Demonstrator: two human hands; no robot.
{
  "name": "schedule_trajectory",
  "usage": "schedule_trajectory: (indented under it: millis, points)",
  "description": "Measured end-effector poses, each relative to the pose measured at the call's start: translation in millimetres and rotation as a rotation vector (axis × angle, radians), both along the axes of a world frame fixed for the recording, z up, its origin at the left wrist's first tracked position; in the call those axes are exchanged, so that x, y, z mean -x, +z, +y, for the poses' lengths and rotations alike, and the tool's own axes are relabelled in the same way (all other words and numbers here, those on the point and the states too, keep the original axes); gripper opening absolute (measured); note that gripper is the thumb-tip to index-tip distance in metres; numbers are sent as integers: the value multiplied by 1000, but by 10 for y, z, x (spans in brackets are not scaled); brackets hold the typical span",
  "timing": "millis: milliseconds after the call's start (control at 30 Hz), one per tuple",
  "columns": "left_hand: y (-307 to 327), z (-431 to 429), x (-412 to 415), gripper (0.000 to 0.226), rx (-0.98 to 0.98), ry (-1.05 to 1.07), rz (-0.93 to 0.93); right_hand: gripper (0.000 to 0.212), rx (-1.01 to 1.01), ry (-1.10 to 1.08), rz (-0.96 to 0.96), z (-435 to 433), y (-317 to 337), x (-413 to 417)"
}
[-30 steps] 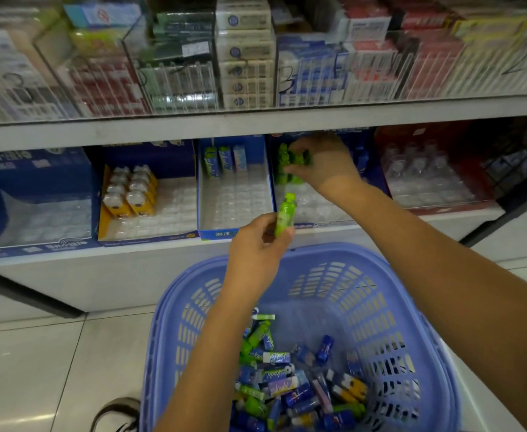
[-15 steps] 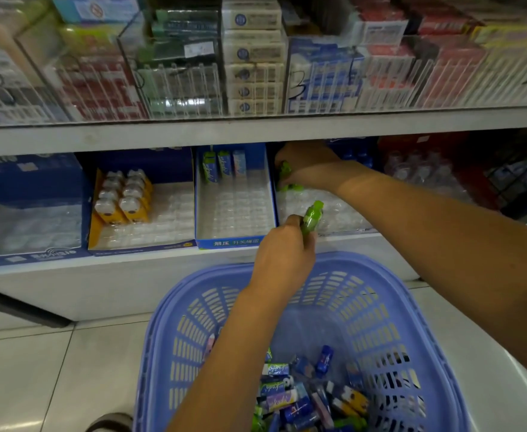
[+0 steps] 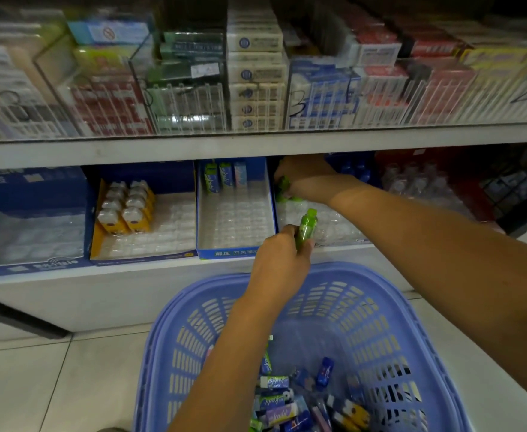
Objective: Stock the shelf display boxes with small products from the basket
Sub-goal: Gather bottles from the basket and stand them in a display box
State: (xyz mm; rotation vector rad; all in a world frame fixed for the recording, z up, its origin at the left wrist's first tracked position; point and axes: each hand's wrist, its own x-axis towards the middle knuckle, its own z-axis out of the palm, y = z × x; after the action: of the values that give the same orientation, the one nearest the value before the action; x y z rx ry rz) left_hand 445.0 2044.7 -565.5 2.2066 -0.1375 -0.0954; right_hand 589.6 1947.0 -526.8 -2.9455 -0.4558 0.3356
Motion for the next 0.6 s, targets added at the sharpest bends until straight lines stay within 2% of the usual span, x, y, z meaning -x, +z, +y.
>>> schedule_trajectory:
  millis: [133,167,233,267,333,433,500,600]
  points:
    - [17,2,-33,26,20,19,41,42,-67,-13,-38,-79,83,106]
    - [18,-2,-41,26,21,25,45,41,-142,-39,-58,-100,134,162]
    - [24,-14,-46,26,15,42,49,24,-300,-135,-129,-156,223,279]
    - [21,-22,-42,27,11,52,44,23,-359,-192,-149,-198,268,351]
    - [4,-42,-22,27,12,71,19,29,-491,-273,-33,-331,322,513]
    - [-16,-72,6,27,13,102,-25,17,-737,-300,320,-470,307,794]
    - [-31,-89,22,28,16,112,-51,22,-805,-336,385,-498,233,866]
    - [-55,-113,61,33,34,135,-84,24,-848,-376,385,-480,140,927]
